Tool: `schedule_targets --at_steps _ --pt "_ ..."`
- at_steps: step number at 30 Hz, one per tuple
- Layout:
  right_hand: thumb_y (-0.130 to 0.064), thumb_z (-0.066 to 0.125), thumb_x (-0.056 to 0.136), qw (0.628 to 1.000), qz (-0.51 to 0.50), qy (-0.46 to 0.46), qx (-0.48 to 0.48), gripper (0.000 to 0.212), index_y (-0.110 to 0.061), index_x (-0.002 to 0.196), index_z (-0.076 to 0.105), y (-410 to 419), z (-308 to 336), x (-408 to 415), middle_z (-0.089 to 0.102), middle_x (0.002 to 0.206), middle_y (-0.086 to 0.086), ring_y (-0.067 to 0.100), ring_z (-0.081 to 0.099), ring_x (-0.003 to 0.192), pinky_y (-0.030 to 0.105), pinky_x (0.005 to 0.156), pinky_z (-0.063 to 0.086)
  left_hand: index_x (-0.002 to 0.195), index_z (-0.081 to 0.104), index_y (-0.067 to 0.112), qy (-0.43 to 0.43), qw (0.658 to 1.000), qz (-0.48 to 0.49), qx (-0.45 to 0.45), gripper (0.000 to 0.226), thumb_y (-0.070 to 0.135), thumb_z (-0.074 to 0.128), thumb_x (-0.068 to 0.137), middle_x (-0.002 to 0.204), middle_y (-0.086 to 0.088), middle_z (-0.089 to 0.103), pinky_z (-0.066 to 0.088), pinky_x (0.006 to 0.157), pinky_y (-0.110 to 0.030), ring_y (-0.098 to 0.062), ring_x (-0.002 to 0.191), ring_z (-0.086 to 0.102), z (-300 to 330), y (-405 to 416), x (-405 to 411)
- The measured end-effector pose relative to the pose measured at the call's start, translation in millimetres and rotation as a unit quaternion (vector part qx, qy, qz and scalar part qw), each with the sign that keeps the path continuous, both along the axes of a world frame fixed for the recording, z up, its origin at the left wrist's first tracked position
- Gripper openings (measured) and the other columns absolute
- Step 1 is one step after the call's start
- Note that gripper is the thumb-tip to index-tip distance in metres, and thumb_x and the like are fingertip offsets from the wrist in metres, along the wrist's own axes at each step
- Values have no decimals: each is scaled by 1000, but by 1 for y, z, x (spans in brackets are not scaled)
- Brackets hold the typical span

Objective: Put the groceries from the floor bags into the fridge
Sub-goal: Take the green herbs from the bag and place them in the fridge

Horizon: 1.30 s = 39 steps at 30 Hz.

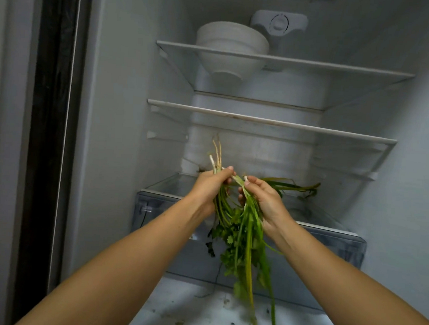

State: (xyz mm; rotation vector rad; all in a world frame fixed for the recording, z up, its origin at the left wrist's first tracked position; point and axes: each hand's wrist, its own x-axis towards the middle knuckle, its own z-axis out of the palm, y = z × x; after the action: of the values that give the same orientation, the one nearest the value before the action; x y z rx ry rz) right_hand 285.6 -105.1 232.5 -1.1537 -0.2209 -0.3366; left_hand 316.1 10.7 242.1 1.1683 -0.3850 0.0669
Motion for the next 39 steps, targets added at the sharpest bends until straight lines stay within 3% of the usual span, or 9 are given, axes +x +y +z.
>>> schedule_targets --at_steps 7,10,16,22,26,29,32,35,39 --pt "-4 50 94 994 33 9 106 15 -12 81 51 -9 7 2 66 55 4 13 63 44 21 43 52 67 53 14 19 998 21 50 30 26 53 95 59 -2 45 40 46 -20 -12 43 48 4 8 -1" --pt "6 45 93 993 39 -18 110 22 -11 79 50 -16 10 1 64 64 9 12 65 53 20 48 53 71 49 13 58 997 41 16 30 26 48 97 66 -4 52 41 47 -23 -15 53 49 6 17 9" --pt "6 52 91 990 -66 -70 -107 21 -13 83 47 -12 3 -5 58 86 7 8 66 64 20 49 53 75 50 11 29 998 38 -32 24 18 47 98 46 2 51 40 48 -24 -9 32 46 1 5 1" --pt "0 53 92 888 -222 -170 -365 20 -18 96 44 0 -9 -14 55 89 -9 3 60 74 17 54 52 70 56 15 -45 997 23 51 22 21 61 90 43 7 47 42 49 -26 -11 41 43 0 -9 -10" --pt "4 51 90 855 -268 -182 -406 24 -15 101 41 0 -13 -13 55 82 -12 -1 58 73 7 62 44 77 62 9 -86 990 3 110 18 23 65 88 53 2 54 41 45 -19 -9 45 48 -2 -8 -15" --pt "3 52 90 894 -228 -149 -357 27 -19 100 41 3 -13 -9 60 89 2 15 64 75 21 66 51 88 64 7 -102 988 27 111 4 11 63 88 66 -4 59 43 47 -16 -9 52 53 -4 -10 -16" --pt "5 53 91 991 -58 -55 -110 26 -10 110 44 5 -7 -8 62 90 15 14 66 66 23 56 54 89 65 8 -93 993 26 74 6 12 60 90 56 6 59 45 49 -15 -7 53 54 -3 -8 -14" --pt "-15 50 96 982 141 58 107 12 -6 100 57 -3 2 -12 63 92 21 26 70 71 35 59 59 84 66 13 -88 993 -25 80 15 16 55 94 52 9 56 46 55 -19 -8 54 52 -2 -1 -12" --pt "-18 47 97 987 117 88 63 36 -11 77 76 -10 3 -3 71 77 10 23 68 65 35 62 58 88 64 11 -78 983 -141 85 21 17 47 97 53 5 59 46 50 -20 -7 48 50 -2 4 -12"
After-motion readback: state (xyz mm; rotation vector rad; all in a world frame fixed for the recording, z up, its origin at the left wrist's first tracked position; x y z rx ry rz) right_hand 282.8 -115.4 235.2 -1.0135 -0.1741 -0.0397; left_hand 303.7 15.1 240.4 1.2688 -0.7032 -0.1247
